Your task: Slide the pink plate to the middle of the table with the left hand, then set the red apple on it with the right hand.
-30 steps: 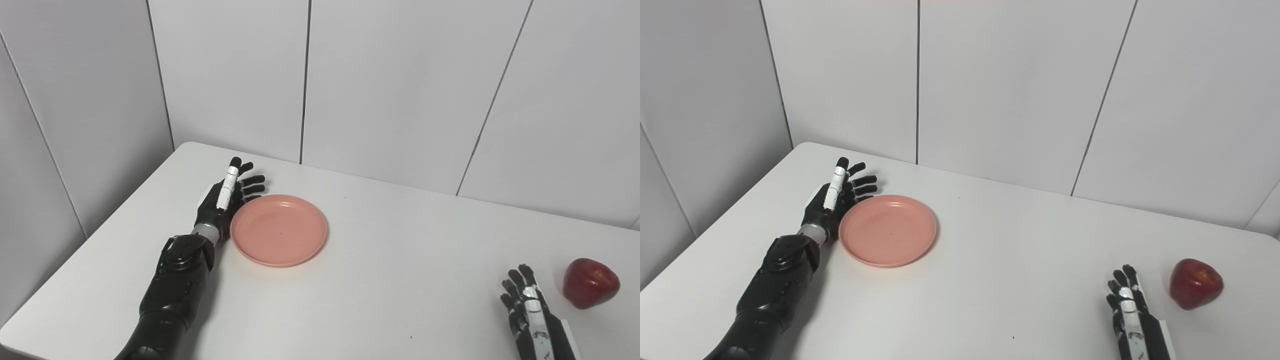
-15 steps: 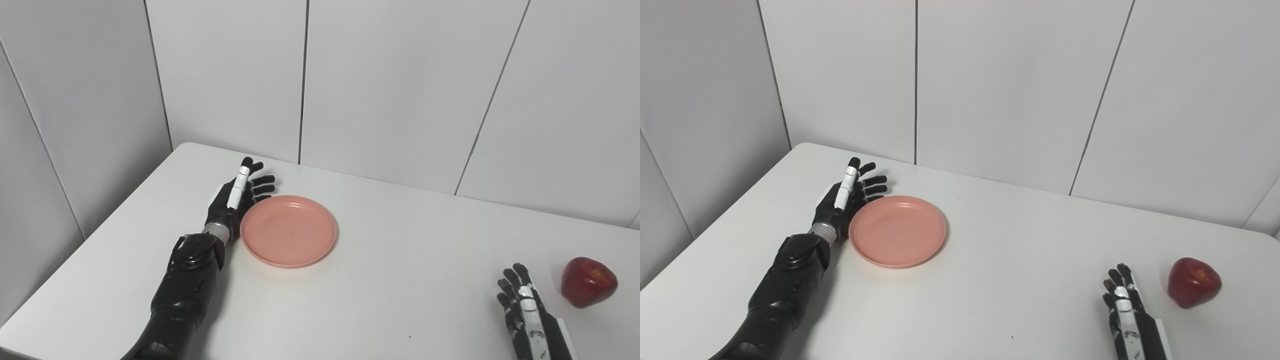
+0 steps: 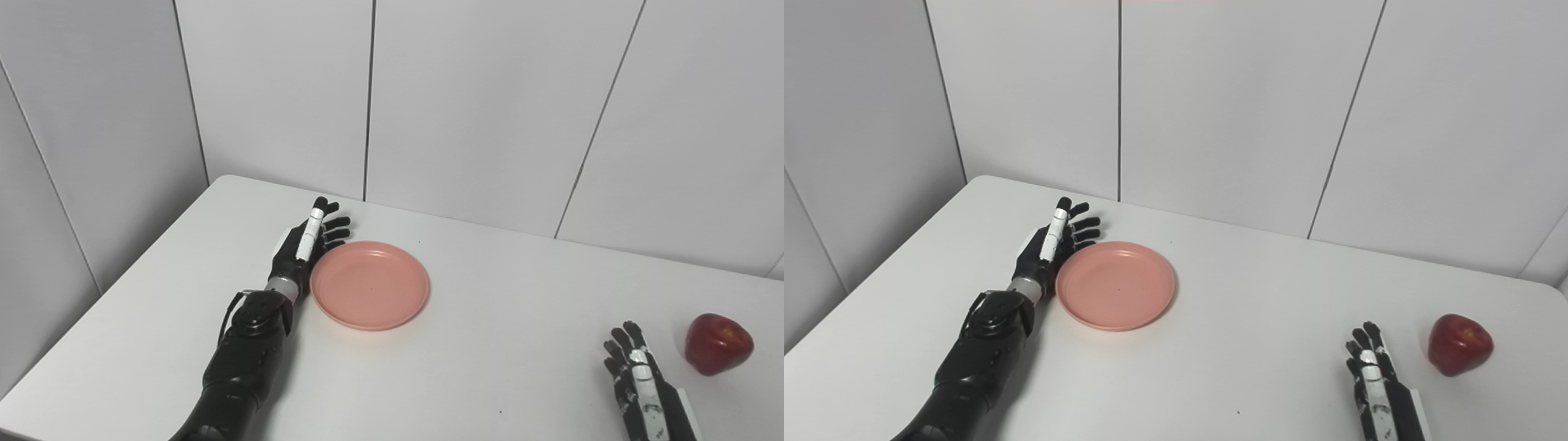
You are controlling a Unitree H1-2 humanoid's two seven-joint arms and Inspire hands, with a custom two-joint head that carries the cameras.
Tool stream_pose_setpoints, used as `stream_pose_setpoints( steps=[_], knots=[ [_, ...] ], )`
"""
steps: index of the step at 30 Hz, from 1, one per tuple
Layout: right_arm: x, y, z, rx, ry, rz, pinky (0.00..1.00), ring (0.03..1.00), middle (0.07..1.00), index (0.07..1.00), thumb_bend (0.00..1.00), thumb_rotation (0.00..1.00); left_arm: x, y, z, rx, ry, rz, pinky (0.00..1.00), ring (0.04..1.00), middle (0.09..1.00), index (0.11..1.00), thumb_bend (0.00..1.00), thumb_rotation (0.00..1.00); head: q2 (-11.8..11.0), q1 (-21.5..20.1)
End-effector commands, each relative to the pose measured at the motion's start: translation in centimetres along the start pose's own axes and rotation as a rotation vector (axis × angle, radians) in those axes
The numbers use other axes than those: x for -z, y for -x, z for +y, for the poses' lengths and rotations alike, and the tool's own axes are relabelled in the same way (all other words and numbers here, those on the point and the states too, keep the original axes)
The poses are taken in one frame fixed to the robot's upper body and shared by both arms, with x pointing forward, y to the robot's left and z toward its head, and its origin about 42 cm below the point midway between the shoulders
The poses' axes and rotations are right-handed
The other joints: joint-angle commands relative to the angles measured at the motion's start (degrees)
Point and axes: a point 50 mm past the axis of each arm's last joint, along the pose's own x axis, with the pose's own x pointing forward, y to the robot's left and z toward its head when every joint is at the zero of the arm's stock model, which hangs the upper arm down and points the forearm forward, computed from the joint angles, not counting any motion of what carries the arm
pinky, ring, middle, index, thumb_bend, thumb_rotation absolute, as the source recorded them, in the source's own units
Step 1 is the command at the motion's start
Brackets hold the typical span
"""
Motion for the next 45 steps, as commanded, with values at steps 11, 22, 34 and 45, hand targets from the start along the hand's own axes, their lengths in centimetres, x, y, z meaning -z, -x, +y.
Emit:
stream_pose_setpoints(
  steps=[11, 22, 34, 45],
  knots=[
    [1.3, 0.7, 0.9, -0.003, -0.037, 0.024, 1.00, 0.966, 0.962, 0.967, 0.79, 0.81, 3.4, 1.6, -3.9, 0.024, 0.011, 0.093, 0.82, 0.823, 0.797, 0.863, 0.84, 0.94, 0.2, -0.2],
    [1.2, 0.7, 1.1, -0.007, -0.034, 0.019, 1.00, 0.965, 0.958, 0.966, 0.80, 0.81, 3.8, 2.1, -4.9, 0.026, 0.025, 0.110, 0.80, 0.831, 0.763, 0.853, 0.83, 0.92, 0.3, -0.4],
    [1.1, 0.7, 1.2, -0.005, -0.032, 0.019, 1.00, 0.964, 0.956, 0.968, 0.81, 0.80, 3.9, 2.6, -5.7, 0.057, 0.015, 0.108, 0.76, 0.803, 0.771, 0.833, 0.84, 0.90, 0.4, -0.7],
    [1.1, 0.6, 1.3, -0.006, -0.027, 0.017, 1.00, 0.960, 0.954, 0.967, 0.80, 0.79, 4.6, 3.3, -7.2, 0.085, -0.011, 0.118, 0.78, 0.809, 0.779, 0.820, 0.84, 0.90, 0.4, -0.7]
  ],
)
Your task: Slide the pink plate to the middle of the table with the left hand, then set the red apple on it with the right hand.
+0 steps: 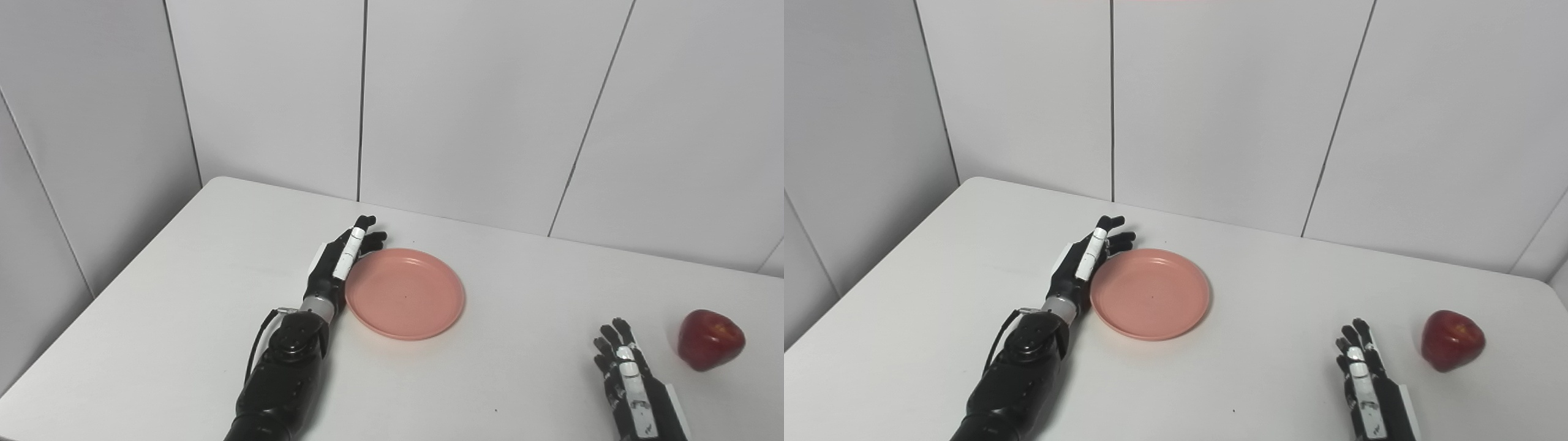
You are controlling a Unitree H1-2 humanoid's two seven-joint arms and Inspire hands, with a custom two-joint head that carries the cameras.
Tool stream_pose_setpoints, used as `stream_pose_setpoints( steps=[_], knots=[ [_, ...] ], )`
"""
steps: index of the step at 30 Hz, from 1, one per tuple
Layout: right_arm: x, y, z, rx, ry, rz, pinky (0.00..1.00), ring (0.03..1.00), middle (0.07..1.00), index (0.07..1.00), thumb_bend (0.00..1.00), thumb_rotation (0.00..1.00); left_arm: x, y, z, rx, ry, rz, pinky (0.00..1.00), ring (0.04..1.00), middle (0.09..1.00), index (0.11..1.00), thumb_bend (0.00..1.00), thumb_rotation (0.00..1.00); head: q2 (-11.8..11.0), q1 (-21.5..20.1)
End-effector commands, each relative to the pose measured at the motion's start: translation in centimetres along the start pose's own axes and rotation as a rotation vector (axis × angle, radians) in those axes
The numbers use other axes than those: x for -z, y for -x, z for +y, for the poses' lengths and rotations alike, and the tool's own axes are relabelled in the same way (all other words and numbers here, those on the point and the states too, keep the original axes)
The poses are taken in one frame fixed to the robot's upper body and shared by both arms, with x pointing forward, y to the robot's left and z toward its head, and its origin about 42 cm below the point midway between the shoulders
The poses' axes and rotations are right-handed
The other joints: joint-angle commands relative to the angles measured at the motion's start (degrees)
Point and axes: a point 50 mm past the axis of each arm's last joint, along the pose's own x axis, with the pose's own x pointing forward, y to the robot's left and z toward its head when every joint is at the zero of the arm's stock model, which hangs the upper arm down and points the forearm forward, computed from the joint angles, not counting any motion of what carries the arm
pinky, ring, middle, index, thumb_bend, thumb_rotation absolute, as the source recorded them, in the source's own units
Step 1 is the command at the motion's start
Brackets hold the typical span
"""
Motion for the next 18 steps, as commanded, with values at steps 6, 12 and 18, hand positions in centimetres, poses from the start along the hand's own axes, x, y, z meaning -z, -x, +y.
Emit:
stream_pose_setpoints(
  steps=[6, 12, 18],
  knots=[
    [1.2, 0.7, 1.0, 0.000, -0.025, 0.021, 1.00, 0.960, 0.953, 0.967, 0.80, 0.79, 3.5, 1.6, -1.5, 0.023, 0.016, 0.145, 0.77, 0.800, 0.764, 0.818, 0.87, 0.89, 0.0, -0.1],
    [1.2, 0.6, 1.1, -0.006, -0.017, 0.023, 1.00, 0.965, 0.958, 0.979, 0.81, 0.80, 3.7, 1.9, -2.2, 0.038, 0.028, 0.147, 0.79, 0.801, 0.752, 0.820, 0.88, 0.87, 0.1, -0.2],
    [1.2, 0.5, 1.3, -0.007, -0.011, 0.022, 1.00, 0.962, 0.954, 0.973, 0.80, 0.80, 3.4, 2.0, -2.8, 0.058, 0.003, 0.145, 0.76, 0.802, 0.762, 0.826, 0.85, 0.90, 0.0, -0.4]
  ],
)
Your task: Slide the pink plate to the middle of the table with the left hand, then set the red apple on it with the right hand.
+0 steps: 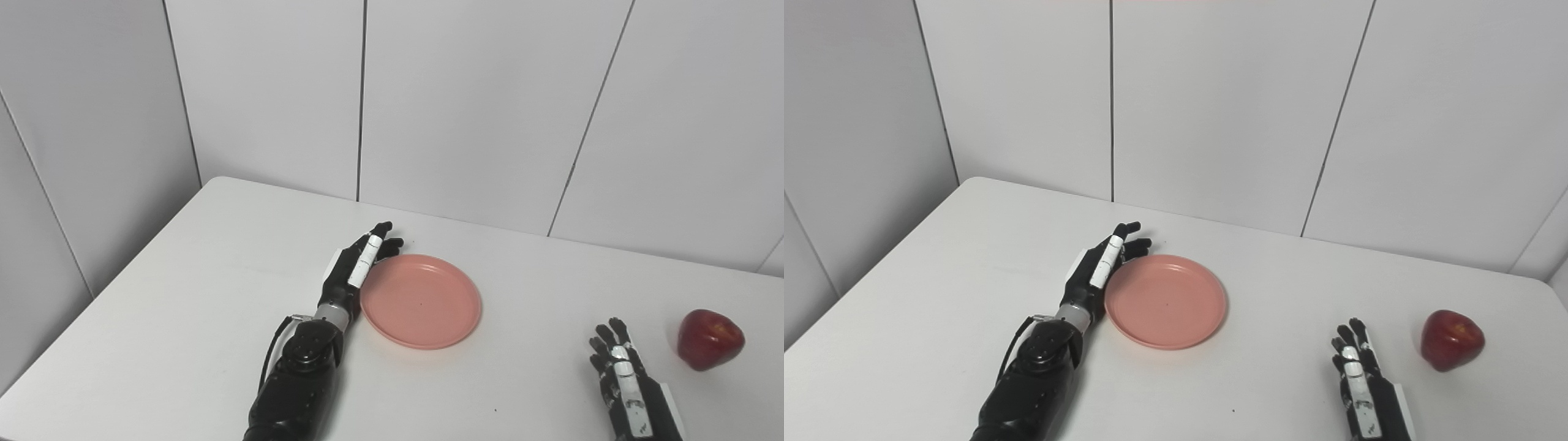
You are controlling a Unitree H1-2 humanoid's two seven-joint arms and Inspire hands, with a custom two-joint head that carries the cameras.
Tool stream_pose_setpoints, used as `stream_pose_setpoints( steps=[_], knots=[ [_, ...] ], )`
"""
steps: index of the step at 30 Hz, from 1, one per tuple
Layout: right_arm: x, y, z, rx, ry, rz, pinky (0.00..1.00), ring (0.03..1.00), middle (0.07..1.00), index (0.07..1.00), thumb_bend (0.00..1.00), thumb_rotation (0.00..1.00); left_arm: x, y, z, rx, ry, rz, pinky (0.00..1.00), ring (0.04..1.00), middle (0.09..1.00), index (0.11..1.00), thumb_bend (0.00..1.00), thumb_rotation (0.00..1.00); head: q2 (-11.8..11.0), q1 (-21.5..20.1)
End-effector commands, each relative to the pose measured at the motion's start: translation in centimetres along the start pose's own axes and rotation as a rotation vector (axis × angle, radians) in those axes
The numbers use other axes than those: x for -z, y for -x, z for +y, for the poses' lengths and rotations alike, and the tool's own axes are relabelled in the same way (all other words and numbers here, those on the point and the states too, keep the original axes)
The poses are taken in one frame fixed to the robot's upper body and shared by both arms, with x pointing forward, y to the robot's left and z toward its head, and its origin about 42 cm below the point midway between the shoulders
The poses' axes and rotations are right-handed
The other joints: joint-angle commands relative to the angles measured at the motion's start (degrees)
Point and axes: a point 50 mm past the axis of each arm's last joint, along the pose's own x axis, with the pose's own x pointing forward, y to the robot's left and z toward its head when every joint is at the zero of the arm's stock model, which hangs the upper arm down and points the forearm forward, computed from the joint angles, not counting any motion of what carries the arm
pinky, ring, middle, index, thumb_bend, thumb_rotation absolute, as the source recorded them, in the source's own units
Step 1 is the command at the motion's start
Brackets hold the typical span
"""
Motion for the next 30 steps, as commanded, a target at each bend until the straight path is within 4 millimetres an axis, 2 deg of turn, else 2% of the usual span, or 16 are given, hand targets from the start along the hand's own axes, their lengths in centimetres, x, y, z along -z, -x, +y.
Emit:
stream_pose_setpoints(
  steps=[1, 9, 14, 21, 26, 30],
  knots=[
    [1.1, 0.6, 0.8, 0.002, -0.031, 0.019, 1.00, 0.962, 0.953, 0.972, 0.80, 0.80, 3.0, 1.3, -0.5, 0.011, 0.002, 0.148, 0.76, 0.803, 0.761, 0.826, 0.85, 0.90, 0.0, 0.0],
    [1.1, 0.5, 1.1, 0.001, -0.030, 0.017, 1.00, 0.954, 0.948, 0.969, 0.83, 0.80, 2.7, 1.4, -1.2, 0.036, -0.006, 0.152, 0.76, 0.812, 0.767, 0.833, 0.82, 0.90, 0.2, -0.3],
    [1.1, 0.5, 1.2, 0.003, -0.040, 0.018, 1.00, 0.951, 0.943, 0.962, 0.79, 0.79, 2.5, 1.5, -1.6, 0.051, -0.024, 0.150, 0.77, 0.807, 0.771, 0.832, 0.80, 0.91, 0.2, -0.5],
    [1.2, 0.4, 1.4, 0.000, -0.038, 0.015, 1.00, 0.946, 0.939, 0.962, 0.79, 0.78, 2.4, 1.6, -2.3, 0.071, -0.038, 0.146, 0.77, 0.799, 0.763, 0.831, 0.80, 0.92, 0.2, -0.7],
    [1.1, 0.4, 1.6, -0.002, -0.035, 0.012, 1.00, 0.951, 0.942, 0.969, 0.79, 0.77, 2.6, 1.8, -2.8, 0.096, -0.039, 0.153, 0.83, 0.812, 0.766, 0.844, 0.79, 0.92, 0.3, -0.8],
    [1.1, 0.4, 1.7, -0.002, -0.039, 0.015, 1.00, 0.951, 0.941, 0.967, 0.79, 0.77, 2.6, 1.9, -3.4, 0.102, -0.038, 0.159, 0.83, 0.814, 0.771, 0.843, 0.79, 0.92, 0.3, -0.9]
  ],
)
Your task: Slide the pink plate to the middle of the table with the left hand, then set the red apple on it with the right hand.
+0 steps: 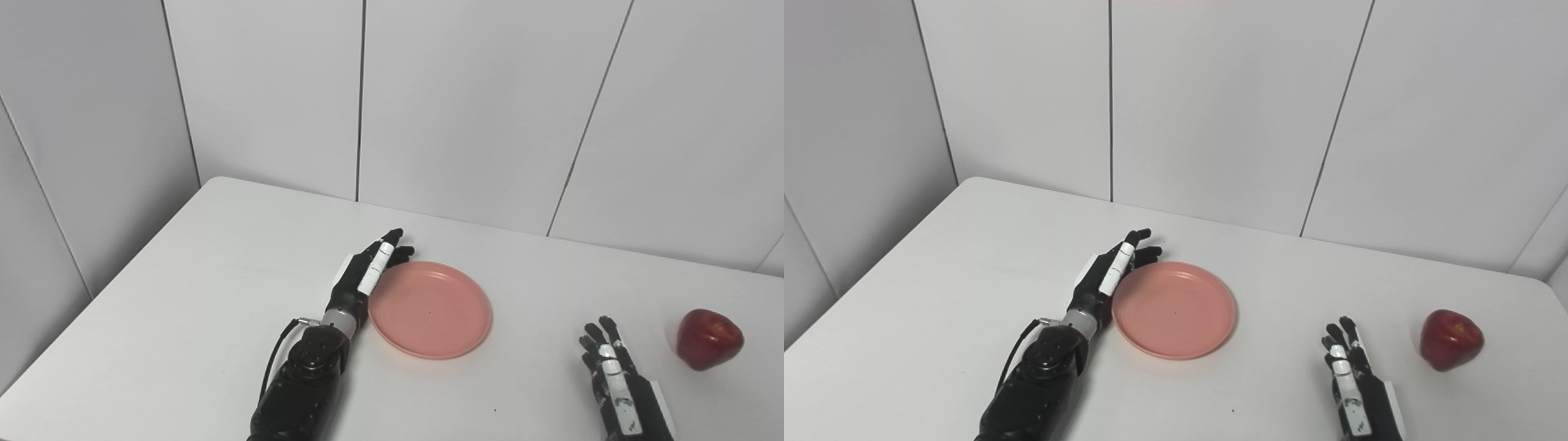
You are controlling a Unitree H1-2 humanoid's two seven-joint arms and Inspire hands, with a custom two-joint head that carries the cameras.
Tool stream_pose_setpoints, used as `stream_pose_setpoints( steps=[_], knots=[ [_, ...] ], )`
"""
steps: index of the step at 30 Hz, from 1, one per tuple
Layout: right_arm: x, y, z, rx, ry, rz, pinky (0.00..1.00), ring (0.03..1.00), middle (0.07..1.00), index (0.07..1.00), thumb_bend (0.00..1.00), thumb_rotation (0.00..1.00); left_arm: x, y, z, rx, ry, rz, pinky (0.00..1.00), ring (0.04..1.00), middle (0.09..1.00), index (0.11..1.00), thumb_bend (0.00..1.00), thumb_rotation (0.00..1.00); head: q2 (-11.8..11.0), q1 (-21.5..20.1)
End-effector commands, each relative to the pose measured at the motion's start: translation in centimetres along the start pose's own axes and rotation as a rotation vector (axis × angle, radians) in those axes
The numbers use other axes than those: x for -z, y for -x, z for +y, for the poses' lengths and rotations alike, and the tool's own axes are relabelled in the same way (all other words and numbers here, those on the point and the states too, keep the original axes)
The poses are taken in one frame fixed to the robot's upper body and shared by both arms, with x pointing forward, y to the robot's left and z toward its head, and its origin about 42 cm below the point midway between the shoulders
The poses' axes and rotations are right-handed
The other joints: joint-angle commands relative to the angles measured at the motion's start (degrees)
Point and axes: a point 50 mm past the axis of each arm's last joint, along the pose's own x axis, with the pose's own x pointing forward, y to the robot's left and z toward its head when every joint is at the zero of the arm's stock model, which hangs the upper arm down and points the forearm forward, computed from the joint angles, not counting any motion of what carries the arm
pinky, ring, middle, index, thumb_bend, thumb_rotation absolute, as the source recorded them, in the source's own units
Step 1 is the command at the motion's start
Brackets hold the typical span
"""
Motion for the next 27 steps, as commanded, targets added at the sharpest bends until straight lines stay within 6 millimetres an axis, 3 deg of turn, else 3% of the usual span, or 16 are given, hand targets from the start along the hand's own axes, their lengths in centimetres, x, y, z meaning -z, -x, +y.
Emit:
stream_pose_setpoints(
  steps=[1, 12, 27],
  knots=[
    [1.0, 0.5, 0.8, -0.001, -0.029, 0.017, 1.00, 0.953, 0.942, 0.968, 0.79, 0.76, 2.6, 1.0, -2.5, 0.062, 0.019, 0.141, 0.82, 0.813, 0.768, 0.839, 0.79, 0.91, 0.1, 0.1],
    [0.9, 0.4, 1.2, -0.004, -0.038, 0.014, 1.00, 0.950, 0.941, 0.961, 0.77, 0.75, 2.6, 1.2, -3.4, 0.079, 0.039, 0.147, 0.78, 0.812, 0.776, 0.834, 0.80, 0.90, 0.2, -0.5],
    [0.9, 0.3, 1.4, -0.020, -0.028, 0.013, 1.00, 0.958, 0.955, 0.975, 0.76, 0.75, 1.8, 1.4, -4.3, 0.111, 0.057, 0.140, 0.83, 0.821, 0.771, 0.840, 0.80, 0.90, 0.2, -0.7]
  ],
)
